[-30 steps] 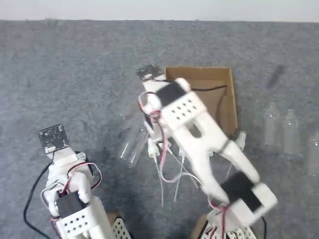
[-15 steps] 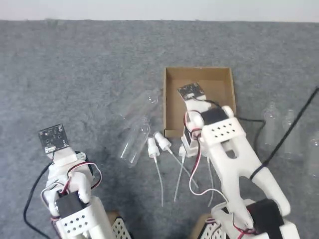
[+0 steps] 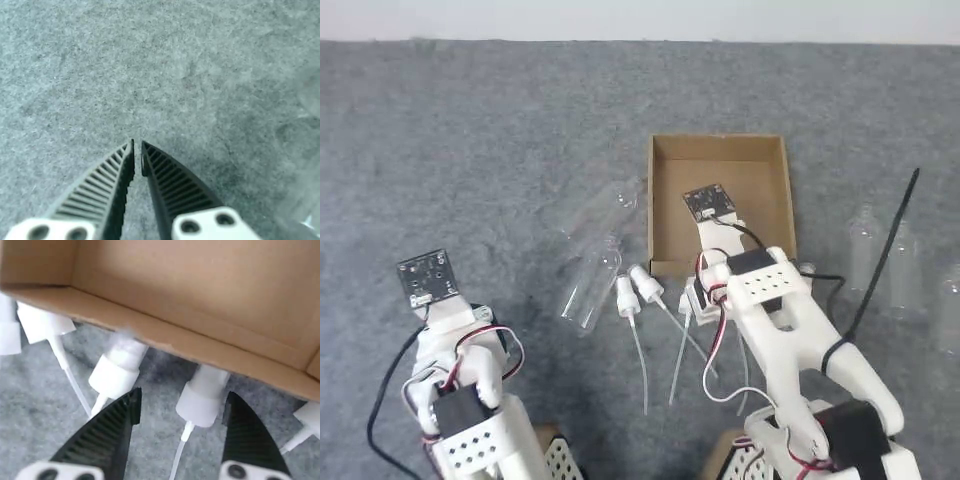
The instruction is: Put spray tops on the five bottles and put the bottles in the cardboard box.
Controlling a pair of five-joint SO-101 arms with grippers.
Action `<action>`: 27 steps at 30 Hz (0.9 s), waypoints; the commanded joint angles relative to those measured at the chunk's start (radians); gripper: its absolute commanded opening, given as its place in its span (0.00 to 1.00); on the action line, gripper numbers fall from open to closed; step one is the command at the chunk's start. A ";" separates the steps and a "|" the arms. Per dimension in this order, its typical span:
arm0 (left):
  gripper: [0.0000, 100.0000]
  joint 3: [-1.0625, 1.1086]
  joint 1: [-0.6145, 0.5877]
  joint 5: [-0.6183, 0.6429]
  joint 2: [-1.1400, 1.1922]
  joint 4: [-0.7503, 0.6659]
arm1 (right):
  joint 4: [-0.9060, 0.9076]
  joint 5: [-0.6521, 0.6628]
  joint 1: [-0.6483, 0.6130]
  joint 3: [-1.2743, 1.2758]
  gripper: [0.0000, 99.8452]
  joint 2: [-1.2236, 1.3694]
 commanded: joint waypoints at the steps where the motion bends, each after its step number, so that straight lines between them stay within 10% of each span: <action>1: 0.02 -0.007 0.000 -0.003 -0.015 -0.023 | -0.016 0.008 0.008 0.008 0.13 -0.062; 14: 0.02 -0.007 0.000 -0.003 -0.015 -0.023 | 0.217 0.009 -0.008 -0.235 0.06 -0.074; 27: 0.02 -0.007 0.000 -0.003 -0.015 -0.023 | 0.367 -0.112 -0.344 -0.635 0.07 -0.033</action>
